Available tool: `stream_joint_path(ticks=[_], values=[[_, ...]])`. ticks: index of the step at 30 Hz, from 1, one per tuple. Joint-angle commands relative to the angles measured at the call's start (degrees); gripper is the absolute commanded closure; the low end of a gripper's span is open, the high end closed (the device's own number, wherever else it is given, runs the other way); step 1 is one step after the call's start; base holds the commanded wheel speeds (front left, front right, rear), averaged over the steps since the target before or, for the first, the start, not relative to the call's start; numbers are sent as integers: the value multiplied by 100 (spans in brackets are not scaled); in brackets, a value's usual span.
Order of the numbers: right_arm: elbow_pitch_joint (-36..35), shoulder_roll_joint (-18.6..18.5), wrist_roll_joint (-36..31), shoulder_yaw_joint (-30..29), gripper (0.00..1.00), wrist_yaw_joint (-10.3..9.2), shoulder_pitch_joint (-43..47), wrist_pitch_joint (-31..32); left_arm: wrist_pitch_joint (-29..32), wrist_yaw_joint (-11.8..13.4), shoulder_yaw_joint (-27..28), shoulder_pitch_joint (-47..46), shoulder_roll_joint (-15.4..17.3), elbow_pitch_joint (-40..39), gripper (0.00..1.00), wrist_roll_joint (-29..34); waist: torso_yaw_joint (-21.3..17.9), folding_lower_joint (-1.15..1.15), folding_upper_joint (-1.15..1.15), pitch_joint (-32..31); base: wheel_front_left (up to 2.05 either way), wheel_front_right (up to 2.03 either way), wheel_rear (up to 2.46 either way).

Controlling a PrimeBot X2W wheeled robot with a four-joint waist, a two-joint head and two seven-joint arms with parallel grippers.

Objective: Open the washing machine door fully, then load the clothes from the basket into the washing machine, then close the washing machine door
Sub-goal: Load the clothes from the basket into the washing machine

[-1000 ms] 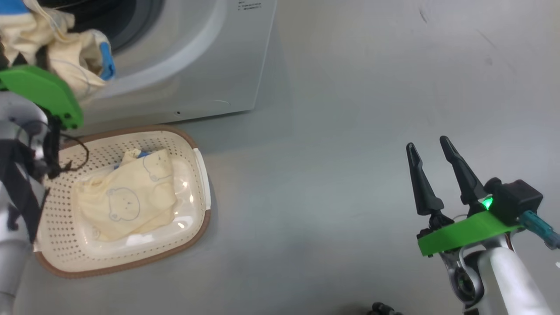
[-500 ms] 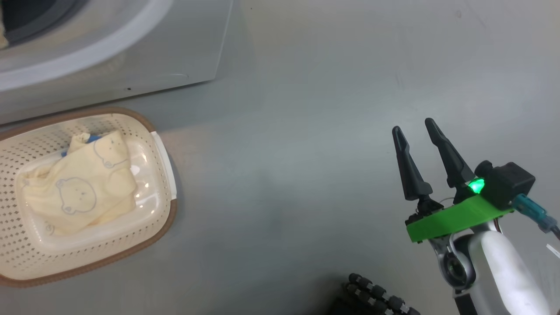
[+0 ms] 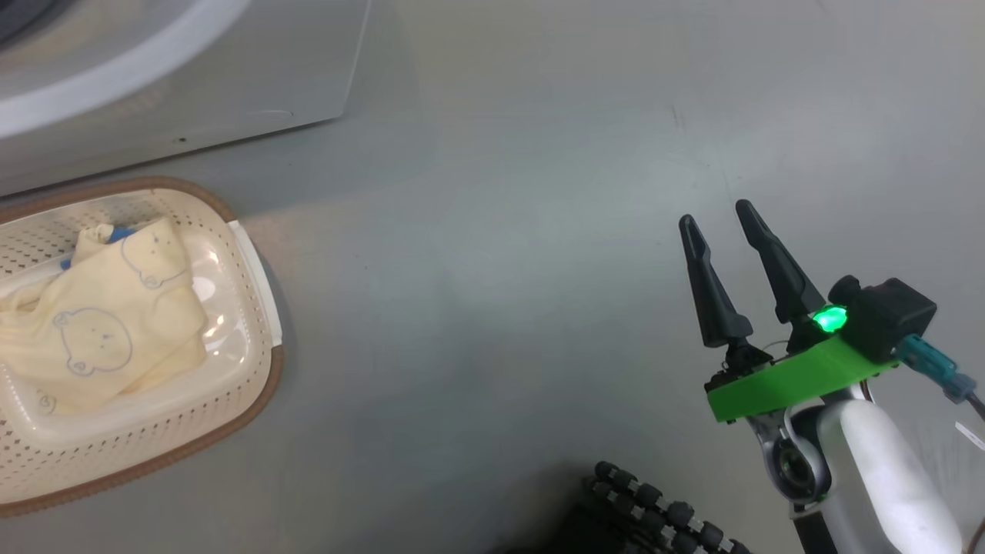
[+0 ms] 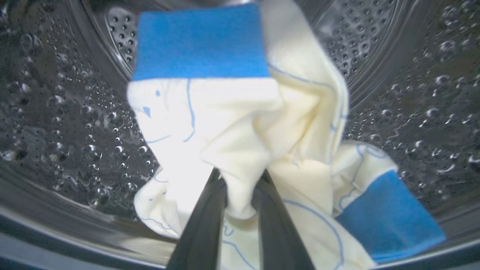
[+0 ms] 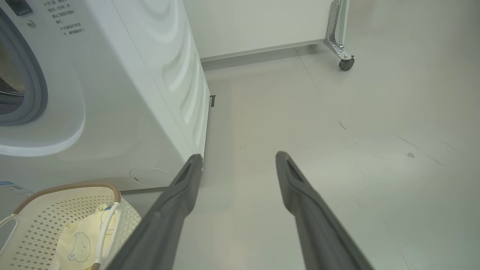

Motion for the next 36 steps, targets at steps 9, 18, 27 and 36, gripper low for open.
stream_joint_path(ticks=[9, 18, 27, 36], values=[[-145, -66, 59, 32, 0, -16, -99, -53, -129, 83, 70, -247, 236, 280, 0, 4, 30, 0, 0, 73, 0, 0, 0], [-155, -66, -12, -113, 0, -16, -142, -53, -451, 191, 84, 89, 61, 256, 0, -108, 184, 0, 0, -12, 0, 0, 0], [-202, -66, -276, -367, 0, -16, -37, -53, -1035, 506, 170, 1459, -242, -460, 0, -369, 511, 0, 0, -406, 0, 0, 0], [-224, -66, -513, -519, 0, -16, 123, -53, -1348, 1117, 162, 3159, -403, -2217, 0, -418, 867, 0, 0, -802, 0, 0, 0]])
